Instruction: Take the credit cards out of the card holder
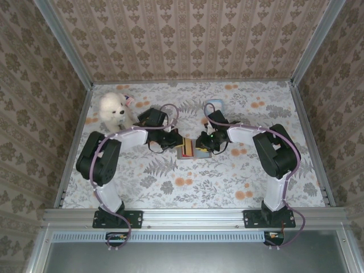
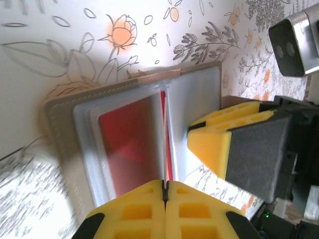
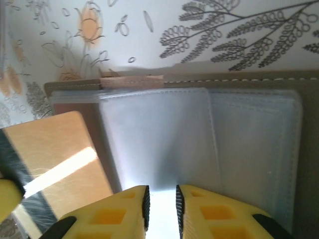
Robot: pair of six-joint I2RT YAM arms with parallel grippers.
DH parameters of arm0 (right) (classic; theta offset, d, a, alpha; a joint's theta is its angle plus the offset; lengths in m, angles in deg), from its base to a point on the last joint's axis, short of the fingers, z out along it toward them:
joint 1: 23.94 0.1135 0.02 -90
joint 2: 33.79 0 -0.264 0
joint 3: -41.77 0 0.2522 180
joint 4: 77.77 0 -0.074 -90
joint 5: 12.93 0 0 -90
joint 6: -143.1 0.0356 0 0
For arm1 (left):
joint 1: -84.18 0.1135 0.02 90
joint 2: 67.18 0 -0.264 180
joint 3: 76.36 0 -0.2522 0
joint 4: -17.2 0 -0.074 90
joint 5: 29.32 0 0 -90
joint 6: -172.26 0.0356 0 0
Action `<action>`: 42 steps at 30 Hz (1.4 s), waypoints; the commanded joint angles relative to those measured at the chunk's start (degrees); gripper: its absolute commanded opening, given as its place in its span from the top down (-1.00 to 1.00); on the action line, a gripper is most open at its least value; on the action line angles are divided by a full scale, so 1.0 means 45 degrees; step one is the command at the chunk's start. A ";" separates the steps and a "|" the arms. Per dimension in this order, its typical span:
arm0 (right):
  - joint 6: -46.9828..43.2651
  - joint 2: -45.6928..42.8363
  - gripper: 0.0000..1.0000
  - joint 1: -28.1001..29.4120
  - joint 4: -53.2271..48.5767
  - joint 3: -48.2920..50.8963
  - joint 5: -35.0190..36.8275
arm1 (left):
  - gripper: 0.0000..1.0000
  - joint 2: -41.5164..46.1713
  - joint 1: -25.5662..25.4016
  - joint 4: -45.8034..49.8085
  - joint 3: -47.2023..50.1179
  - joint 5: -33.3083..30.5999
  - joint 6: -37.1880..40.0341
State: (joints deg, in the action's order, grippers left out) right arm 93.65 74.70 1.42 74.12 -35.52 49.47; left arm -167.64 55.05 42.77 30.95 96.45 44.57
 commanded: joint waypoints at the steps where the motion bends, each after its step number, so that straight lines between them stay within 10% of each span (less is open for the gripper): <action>1: -0.0311 -0.1075 0.44 -0.0090 0.0298 0.0006 -0.1057 | 1.00 0.1129 0.0124 0.2572 -0.0696 -0.0892 0.1747; 21: -0.2528 -0.6916 -0.91 -0.2489 0.0799 0.3034 0.2310 | 1.00 0.3638 0.1831 0.6285 -0.4550 -0.6259 0.9494; 42: -0.1630 -0.7208 -1.00 -0.3469 0.1753 0.4335 0.3442 | 1.00 -0.1671 0.3249 0.7224 -0.7988 -0.5792 1.5232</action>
State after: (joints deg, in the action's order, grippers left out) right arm 85.28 42.39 -13.86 80.16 -16.02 63.83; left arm -173.91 69.26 72.87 -2.30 69.65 109.66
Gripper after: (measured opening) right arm 0.999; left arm 0.045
